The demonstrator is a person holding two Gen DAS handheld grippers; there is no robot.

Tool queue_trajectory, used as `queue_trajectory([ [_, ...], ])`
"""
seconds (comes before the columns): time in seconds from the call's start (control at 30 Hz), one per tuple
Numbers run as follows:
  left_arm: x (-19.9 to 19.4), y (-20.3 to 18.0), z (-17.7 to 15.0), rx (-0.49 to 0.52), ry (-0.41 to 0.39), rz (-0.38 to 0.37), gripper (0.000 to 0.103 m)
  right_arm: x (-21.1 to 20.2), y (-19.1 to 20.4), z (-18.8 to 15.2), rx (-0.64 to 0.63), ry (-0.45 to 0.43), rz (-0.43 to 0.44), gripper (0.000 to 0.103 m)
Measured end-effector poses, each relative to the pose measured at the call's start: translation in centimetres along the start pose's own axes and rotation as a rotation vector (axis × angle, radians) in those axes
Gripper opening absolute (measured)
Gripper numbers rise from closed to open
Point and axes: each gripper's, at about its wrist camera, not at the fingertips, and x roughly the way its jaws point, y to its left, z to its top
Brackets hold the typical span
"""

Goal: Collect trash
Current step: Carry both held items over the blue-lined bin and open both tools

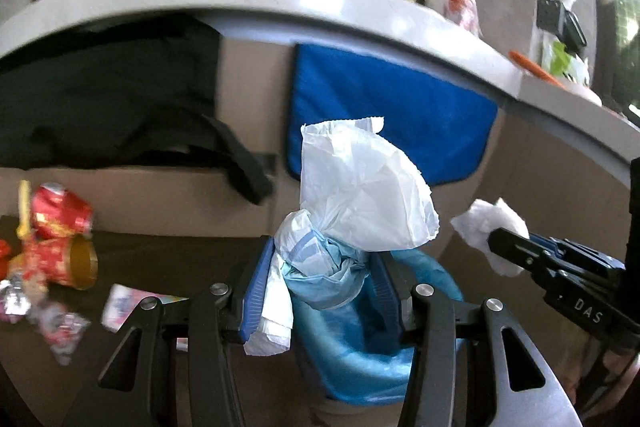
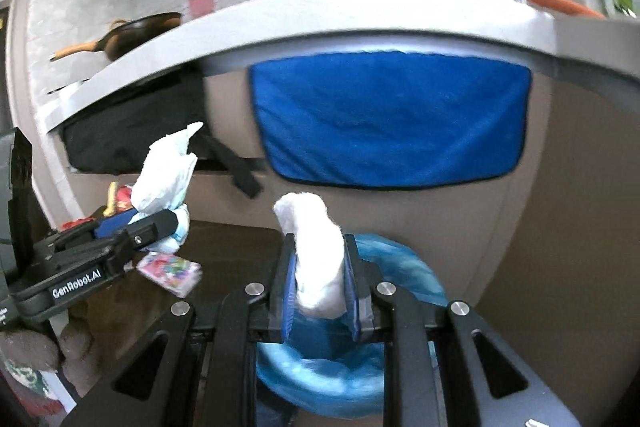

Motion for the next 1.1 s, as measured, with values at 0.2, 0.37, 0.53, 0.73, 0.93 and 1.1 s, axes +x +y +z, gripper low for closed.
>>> queue_trajectory([
  [0.2, 3.8, -1.9, -1.0, 0.012, 0.065, -0.042, 0.049, 2.4, -3.2, -1.4, 0.053, 0.034, 0.003, 0.019],
  [0.37, 6.2, -2.2, -1.8, 0.020, 0.107, -0.028, 0.049, 4.2, -4.8, -2.6, 0.084, 0.062, 0.008, 0.019],
  [0.53, 8.2, -2.1, -2.6, 0.008, 0.153, -0.030, 0.049, 5.4, -5.1, -3.0, 0.102, 0.082, 0.013, 0.020],
  [0.73, 9.8, -1.1, -2.4, -0.025, 0.190, -0.137, 0.058, 6.3, -5.3, -3.2, 0.111, 0.076, 0.007, 0.031],
  [0.93, 8.9, 0.8, -1.7, -0.061, 0.144, -0.137, 0.077, 5.7, -5.8, -3.6, 0.156, 0.047, -0.024, 0.063],
  [1.1, 6.4, 2.9, -0.6, -0.100, 0.094, -0.113, 0.082, 4.9, -5.2, -3.7, 0.147, 0.042, -0.037, 0.062],
])
